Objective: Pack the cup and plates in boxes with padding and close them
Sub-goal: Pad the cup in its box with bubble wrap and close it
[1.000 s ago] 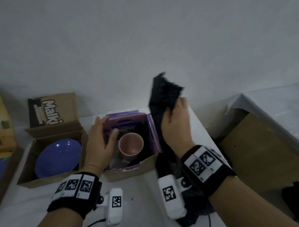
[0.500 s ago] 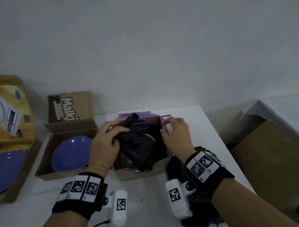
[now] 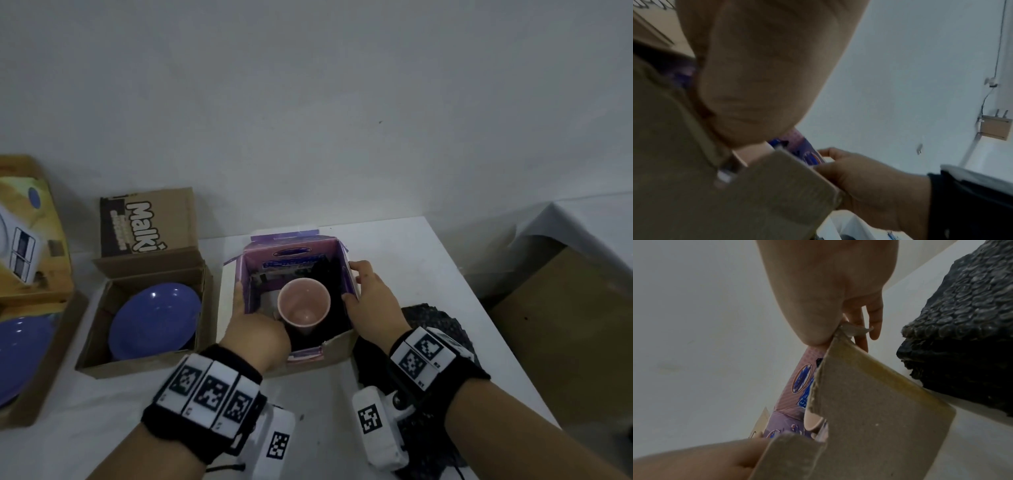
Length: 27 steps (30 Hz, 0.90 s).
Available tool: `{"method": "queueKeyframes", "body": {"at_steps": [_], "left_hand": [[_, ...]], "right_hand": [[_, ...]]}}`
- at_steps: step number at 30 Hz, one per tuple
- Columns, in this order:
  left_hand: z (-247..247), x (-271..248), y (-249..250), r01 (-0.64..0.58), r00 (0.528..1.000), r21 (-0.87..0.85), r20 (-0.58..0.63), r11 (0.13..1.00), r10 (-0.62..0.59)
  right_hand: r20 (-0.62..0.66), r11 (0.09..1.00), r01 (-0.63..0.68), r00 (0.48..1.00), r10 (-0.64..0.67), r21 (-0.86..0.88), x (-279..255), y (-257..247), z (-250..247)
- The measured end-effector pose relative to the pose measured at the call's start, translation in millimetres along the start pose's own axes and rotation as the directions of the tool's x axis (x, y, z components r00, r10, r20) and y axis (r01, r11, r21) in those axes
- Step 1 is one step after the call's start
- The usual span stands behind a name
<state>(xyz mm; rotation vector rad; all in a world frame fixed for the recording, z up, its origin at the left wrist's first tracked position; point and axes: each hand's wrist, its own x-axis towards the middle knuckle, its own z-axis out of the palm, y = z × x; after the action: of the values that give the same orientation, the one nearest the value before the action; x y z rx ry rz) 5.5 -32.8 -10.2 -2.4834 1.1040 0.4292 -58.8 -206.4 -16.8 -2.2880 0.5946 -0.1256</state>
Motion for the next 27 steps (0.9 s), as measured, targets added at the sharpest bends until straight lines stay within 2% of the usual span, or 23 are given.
{"method": "queueKeyframes", "body": {"at_steps": [3,6,7,10,13,16,20,22,23,25,26,27], "left_hand": [[-8.3,5.0,1.4,0.054,0.997,-0.002,-0.058,0.999,-0.054],[-16.7,5.2,-7.7,0.142,0.971,-0.089,-0.182,0.986,-0.156],[-17.0,3.9,-9.6,0.148,0.967,-0.116,-0.190,0.982,-0.168],[-16.5,0.8,-5.8,0.084,0.996,-0.104,-0.020,0.991,-0.086],[-19.2,7.4,2.8,0.085,0.981,-0.207,0.189,0.975,-0.045],[-14.5,13.2,7.6,0.137,0.958,-0.314,0.284,0.939,-0.045],[-12.3,18.1,5.0,0.133,0.949,-0.356,0.316,0.925,-0.015],[-18.4,17.0,-4.1,0.132,0.971,-0.437,0.239,0.890,-0.027],[-21.1,14.4,-10.4,0.109,0.986,-0.487,0.163,0.867,-0.033],[-19.0,11.1,-21.5,0.048,0.995,-0.561,-0.042,0.826,-0.087],[-17.2,9.3,-24.4,0.002,0.973,-0.600,-0.183,0.800,-0.139],[-12.9,8.5,-25.5,-0.048,0.922,-0.629,-0.326,0.776,-0.208]], "right_hand": [[-0.006,1.000,0.003,1.000,-0.003,0.000,-0.2,1.7,0.5],[-0.010,1.000,0.009,1.000,-0.009,0.002,-0.6,2.4,1.0],[-0.012,1.000,0.013,1.000,-0.013,0.006,-0.7,2.6,1.4],[-0.017,1.000,0.010,1.000,-0.010,0.019,0.2,2.6,4.1],[-0.014,1.000,0.008,1.000,-0.008,0.022,0.7,2.7,5.3],[-0.011,1.000,0.009,1.000,-0.009,-0.001,0.5,3.6,4.2],[0.002,1.000,0.003,1.000,-0.003,-0.015,-1.2,2.4,2.0],[0.029,0.999,-0.003,1.000,0.002,0.036,-2.9,1.8,-4.7],[0.018,0.996,-0.020,1.000,0.018,0.087,-4.2,2.8,-9.9],[-0.087,0.985,-0.068,0.993,0.082,0.158,-8.2,10.5,-21.7],[-0.150,0.986,-0.091,0.982,0.112,0.139,-11.1,18.1,-26.4],[-0.187,0.991,-0.114,0.974,0.126,0.076,-14.8,27.6,-29.8]]}}
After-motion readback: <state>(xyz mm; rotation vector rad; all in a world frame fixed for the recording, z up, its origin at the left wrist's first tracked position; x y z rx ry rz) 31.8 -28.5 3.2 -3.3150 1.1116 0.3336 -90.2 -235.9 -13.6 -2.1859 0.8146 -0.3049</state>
